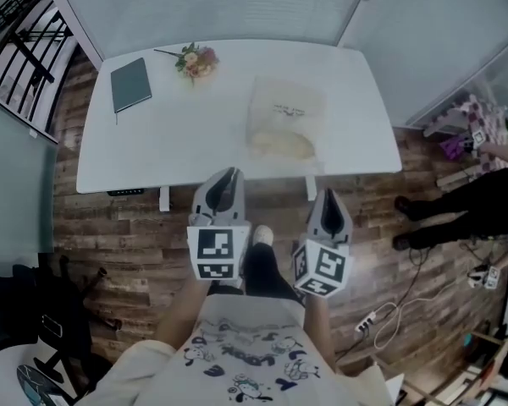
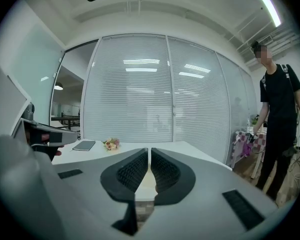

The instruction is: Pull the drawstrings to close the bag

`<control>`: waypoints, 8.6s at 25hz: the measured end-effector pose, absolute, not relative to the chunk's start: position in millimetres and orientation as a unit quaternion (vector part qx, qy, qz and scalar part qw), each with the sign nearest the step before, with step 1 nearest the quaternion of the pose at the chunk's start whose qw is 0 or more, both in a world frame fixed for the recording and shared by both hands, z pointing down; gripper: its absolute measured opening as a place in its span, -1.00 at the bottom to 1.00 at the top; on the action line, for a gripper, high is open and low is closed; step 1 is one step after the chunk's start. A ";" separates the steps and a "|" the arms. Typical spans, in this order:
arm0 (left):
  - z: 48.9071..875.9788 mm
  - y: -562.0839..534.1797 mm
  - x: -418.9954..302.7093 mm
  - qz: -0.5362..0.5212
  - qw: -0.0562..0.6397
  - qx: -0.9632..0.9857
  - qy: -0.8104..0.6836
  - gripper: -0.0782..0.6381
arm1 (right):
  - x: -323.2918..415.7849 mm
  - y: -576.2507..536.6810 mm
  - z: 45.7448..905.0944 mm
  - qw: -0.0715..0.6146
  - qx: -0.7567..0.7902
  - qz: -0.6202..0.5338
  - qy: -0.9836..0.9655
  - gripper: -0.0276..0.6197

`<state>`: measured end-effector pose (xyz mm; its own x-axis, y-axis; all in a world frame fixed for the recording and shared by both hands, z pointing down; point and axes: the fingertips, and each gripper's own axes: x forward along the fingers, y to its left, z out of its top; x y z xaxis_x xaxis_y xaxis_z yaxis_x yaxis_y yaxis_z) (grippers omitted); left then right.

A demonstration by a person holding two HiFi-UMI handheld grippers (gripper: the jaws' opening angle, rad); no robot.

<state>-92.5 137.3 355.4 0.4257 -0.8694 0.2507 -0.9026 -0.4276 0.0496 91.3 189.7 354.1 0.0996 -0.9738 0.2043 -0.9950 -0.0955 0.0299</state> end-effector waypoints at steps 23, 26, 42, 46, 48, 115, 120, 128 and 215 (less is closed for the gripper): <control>440.6 38.0 -30.1 0.200 0.155 0.779 -0.573 -0.52 | 167.0 70.1 462.1 0.183 0.624 0.183 -0.738 -0.71; 452.2 34.4 -26.4 0.215 0.168 0.777 -0.568 -0.46 | 166.6 62.9 475.9 0.196 0.607 0.198 -0.744 -0.66; 508.6 1.8 -29.4 0.253 0.228 0.772 -0.537 -0.28 | 160.0 38.8 534.5 0.269 0.565 0.250 -0.739 -0.56; 515.2 1.1 -29.1 0.261 0.236 0.774 -0.526 -0.28 | 159.5 41.1 538.2 0.281 0.559 0.256 -0.737 -0.56; 517.3 -1.8 -29.5 0.263 0.239 0.775 -0.523 -0.28 | 159.5 40.3 541.0 0.288 0.556 0.259 -0.736 -0.56; 582.8 -9.2 -64.6 0.465 0.266 0.748 -0.392 -0.64 | 181.2 47.6 563.3 0.493 0.515 0.193 -0.674 -0.81; 579.4 -11.5 -64.0 0.461 0.264 0.752 -0.391 -0.64 | 181.8 47.5 563.1 0.473 0.515 0.226 -0.678 -0.83; 578.8 -14.7 -70.8 0.458 0.272 0.736 -0.418 -0.64 | 217.6 38.5 562.9 0.410 0.616 0.289 -0.607 -0.84; 575.3 -31.2 -62.8 0.529 0.114 0.790 -0.286 -0.13 | 149.9 13.6 592.1 0.571 0.312 0.169 -0.740 -0.82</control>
<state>-62.8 -31.2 575.3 0.2756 -0.3323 0.9020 -0.5733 -0.8100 -0.1233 149.9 13.6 592.1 -0.1517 -0.2688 0.9512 -0.6556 0.7475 0.1067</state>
